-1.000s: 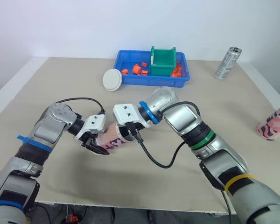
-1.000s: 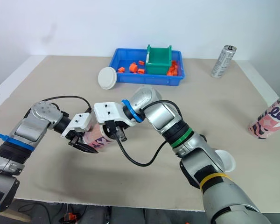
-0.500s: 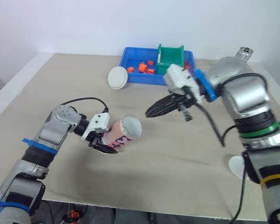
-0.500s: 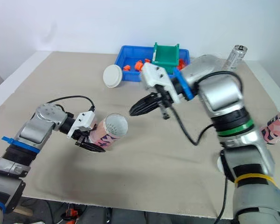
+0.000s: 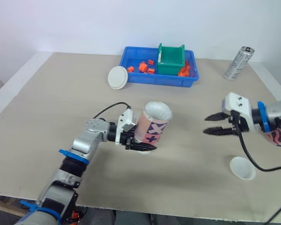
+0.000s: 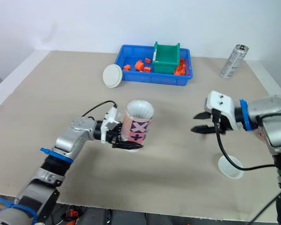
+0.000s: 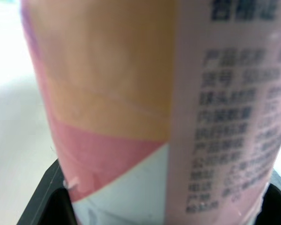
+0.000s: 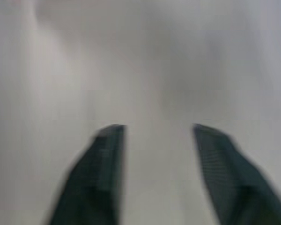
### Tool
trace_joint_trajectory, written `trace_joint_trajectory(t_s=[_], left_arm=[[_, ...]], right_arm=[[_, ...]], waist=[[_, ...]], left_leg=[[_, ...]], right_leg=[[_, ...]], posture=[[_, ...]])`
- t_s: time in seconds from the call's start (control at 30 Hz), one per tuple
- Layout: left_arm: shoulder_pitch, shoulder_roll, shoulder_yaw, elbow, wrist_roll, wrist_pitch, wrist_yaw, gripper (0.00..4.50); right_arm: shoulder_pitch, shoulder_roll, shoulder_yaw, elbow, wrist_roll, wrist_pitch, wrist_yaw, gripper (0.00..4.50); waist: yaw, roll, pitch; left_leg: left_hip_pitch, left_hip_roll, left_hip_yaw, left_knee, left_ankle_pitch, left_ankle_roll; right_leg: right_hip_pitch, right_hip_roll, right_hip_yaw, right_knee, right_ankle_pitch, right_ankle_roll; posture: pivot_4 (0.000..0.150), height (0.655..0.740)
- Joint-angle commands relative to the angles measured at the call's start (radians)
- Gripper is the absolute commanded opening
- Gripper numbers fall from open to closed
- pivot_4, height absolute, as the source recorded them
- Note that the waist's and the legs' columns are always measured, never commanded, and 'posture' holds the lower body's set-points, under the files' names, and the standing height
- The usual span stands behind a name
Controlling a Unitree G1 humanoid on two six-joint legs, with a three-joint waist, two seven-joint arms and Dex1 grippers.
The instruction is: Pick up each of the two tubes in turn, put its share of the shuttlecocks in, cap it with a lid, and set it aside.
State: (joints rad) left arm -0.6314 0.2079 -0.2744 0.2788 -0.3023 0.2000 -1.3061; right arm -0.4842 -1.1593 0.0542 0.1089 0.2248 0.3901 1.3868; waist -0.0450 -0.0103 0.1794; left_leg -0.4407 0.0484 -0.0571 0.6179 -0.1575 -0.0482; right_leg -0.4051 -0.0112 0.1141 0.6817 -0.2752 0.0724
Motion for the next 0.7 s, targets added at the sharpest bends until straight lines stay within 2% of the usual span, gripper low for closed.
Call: trace_joint_trajectory(t_s=[0.03, 0.17, 0.37, 0.7], left_arm=[[0.001, -0.075, -0.058, 0.108, 0.082, -0.153, 0.052, 3.07], [-0.014, -0.128, -0.08, 0.243, 0.152, -0.309, 0.097, 3.07], [0.015, -0.123, -0.089, 0.318, 0.195, -0.429, 0.116, 3.07], [0.046, -0.126, -0.081, 0.317, 0.175, -0.443, 0.126, 3.07]], right_arm=[[0.005, -0.075, -0.063, 0.058, -0.021, -0.055, 0.02, 3.14], [-0.01, -0.122, -0.064, 0.199, -0.049, -0.107, 0.039, 3.14], [0.004, -0.162, -0.042, 0.33, -0.101, -0.185, 0.068, 3.14], [0.068, -0.141, -0.026, 0.322, -0.122, -0.175, 0.109, 3.14]], waist=[[-0.006, 0.001, 0.0], [-0.006, 0.001, 0.0], [-0.006, 0.002, 0.0], [-0.006, 0.003, -0.002]], left_leg=[[0.001, 0.0, 0.001, 0.0, 0.0, 0.0], [0.003, 0.0, 0.002, 0.0, 0.0, 0.0], [0.004, -0.003, 0.003, 0.003, 0.003, -0.004], [0.006, -0.004, 0.004, 0.003, 0.004, -0.005]], right_leg=[[0.0, 0.0, 0.001, 0.0, 0.0, 0.0], [0.001, 0.0, 0.003, 0.0, 0.003, 0.001], [0.003, -0.002, 0.005, -0.001, 0.003, 0.0], [0.005, -0.004, 0.007, -0.001, 0.004, 0.002]], posture=[[0.15, 0.7355], [0.15, 0.7355], [0.15, 0.7355], [0.15, 0.7355]])
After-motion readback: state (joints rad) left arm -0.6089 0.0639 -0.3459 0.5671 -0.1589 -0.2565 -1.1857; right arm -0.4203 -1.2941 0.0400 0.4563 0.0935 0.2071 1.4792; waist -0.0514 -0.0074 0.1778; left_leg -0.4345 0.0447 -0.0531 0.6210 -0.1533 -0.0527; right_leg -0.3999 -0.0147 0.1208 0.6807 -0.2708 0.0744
